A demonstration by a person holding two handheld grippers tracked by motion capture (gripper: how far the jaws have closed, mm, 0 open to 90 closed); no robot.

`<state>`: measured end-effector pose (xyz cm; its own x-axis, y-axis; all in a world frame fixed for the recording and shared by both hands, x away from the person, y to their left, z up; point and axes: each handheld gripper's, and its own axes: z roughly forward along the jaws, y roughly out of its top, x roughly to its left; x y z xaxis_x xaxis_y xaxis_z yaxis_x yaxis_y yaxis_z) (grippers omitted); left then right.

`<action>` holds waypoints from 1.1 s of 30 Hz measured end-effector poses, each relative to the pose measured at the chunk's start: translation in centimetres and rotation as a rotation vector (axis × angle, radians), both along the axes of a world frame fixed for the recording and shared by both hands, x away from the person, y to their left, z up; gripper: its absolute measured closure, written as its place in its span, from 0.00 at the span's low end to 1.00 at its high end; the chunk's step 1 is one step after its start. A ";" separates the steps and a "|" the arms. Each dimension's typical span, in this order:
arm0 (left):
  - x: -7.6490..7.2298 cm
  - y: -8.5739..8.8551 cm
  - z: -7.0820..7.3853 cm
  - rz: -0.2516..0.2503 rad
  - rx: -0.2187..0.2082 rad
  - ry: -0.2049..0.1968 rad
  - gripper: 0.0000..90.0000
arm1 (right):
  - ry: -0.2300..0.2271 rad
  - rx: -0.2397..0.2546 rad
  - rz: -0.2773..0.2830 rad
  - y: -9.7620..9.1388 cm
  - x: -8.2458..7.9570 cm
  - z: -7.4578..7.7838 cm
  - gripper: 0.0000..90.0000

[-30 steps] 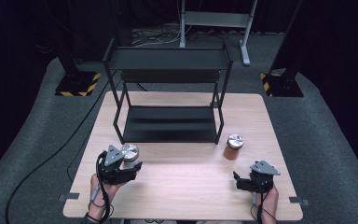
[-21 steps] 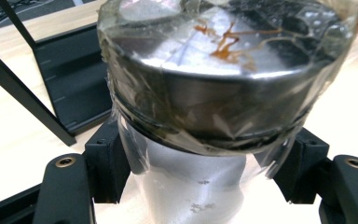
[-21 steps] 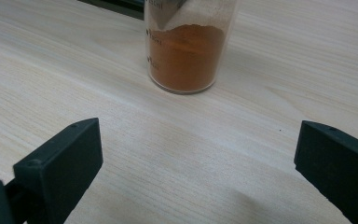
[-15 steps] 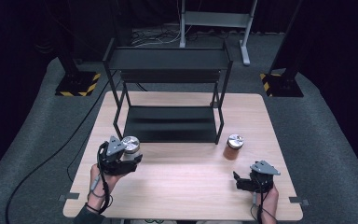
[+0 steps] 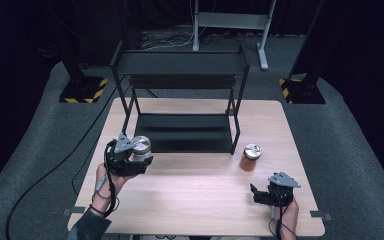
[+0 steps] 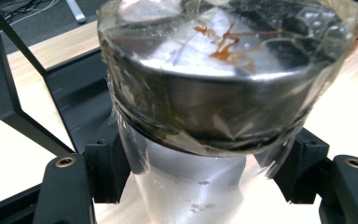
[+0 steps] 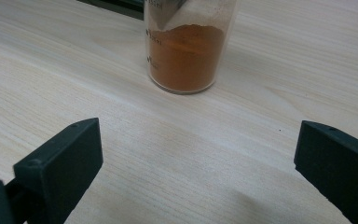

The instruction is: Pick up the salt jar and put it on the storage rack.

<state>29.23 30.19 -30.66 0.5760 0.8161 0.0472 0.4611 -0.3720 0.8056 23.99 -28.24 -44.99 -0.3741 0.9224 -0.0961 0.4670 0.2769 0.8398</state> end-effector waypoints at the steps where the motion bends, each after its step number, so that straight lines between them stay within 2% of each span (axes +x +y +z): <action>1: 0.1 0.0 0.2 0.000 0.002 0.000 0.34 | 0.000 0.000 0.000 0.0 0.0 0.0 0.00; 11: 1.5 -0.3 1.2 0.000 0.027 -0.001 0.34 | -0.001 0.000 -0.001 0.0 0.0 0.0 0.00; 33: 4.1 -0.1 3.3 -0.004 0.026 0.011 0.34 | 0.001 0.001 -0.004 0.0 0.0 0.0 0.00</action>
<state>33.32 30.07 -27.39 0.5798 0.8124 0.0618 0.4687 -0.3946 0.7903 23.99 -28.20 -44.98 -0.3704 0.9240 -0.0953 0.4686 0.2745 0.8397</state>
